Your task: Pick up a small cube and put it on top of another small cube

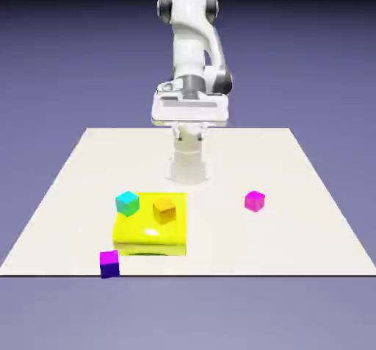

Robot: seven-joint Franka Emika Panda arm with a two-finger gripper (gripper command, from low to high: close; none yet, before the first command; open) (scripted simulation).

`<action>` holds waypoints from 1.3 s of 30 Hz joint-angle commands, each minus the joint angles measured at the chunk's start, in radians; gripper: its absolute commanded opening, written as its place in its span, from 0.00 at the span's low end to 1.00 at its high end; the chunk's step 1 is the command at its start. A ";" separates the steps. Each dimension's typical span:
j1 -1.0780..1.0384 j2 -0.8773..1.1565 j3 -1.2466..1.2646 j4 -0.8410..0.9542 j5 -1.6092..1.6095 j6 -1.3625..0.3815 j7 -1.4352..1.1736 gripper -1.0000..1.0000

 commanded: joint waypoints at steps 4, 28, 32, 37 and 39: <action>0.051 0.145 0.051 0.089 -0.020 -0.174 0.028 0.50; 0.356 1.014 0.360 0.622 -0.138 -1.218 0.198 0.50; 0.399 1.135 0.403 0.696 -0.155 -1.363 0.222 0.50; 0.395 1.176 0.381 0.577 -0.187 -1.207 0.238 0.50; 0.395 1.176 0.381 0.577 -0.187 -1.207 0.238 0.00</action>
